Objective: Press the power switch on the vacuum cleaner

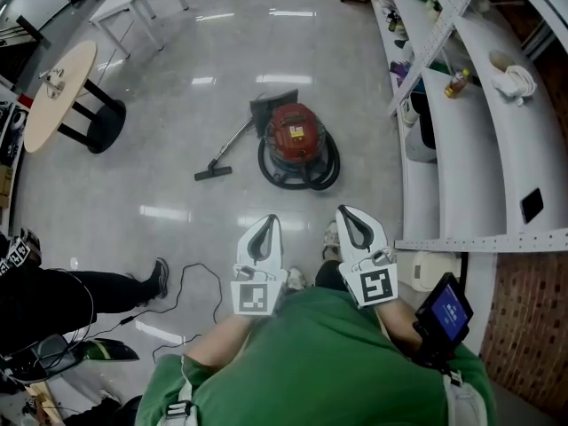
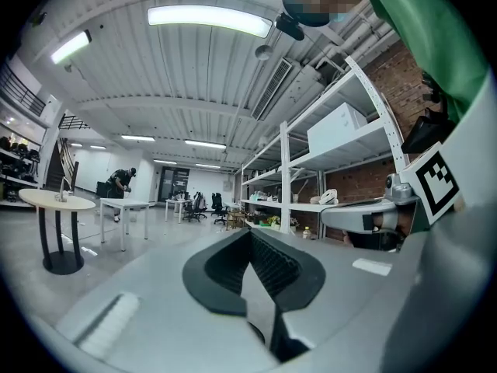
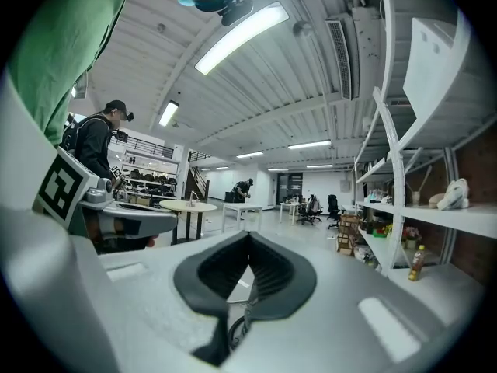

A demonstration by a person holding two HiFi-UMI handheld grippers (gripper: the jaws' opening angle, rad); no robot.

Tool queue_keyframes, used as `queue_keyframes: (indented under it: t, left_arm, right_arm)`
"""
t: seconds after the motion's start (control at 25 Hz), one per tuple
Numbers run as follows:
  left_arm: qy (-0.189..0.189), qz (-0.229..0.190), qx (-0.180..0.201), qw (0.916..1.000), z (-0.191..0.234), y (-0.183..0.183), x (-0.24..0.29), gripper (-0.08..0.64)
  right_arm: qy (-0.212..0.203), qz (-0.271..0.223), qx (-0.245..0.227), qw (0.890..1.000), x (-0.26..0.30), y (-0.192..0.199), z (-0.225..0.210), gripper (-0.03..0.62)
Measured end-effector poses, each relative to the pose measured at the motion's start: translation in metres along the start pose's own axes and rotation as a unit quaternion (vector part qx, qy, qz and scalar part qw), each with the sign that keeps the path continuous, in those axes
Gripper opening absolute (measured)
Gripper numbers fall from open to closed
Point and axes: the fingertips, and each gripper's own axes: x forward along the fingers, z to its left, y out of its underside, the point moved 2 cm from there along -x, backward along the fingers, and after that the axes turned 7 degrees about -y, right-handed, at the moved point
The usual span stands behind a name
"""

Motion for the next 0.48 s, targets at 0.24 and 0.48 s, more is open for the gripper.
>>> queue_keyframes:
  t: [0.24,0.48]
  left_arm:
    - [-0.018,0.013,0.013,0.9997,0.005,0.009,0.061,0.006]
    - [-0.037,0.04,0.016,0.9984,-0.002,0.019,0.134,0.006]
  right_arm:
    - [-0.023,0.01,0.005,1.0,0.047,0.016,-0.049,0.002]
    - [-0.053,0.034,0.019,0.998,0.094,0.038,-0.113,0.002]
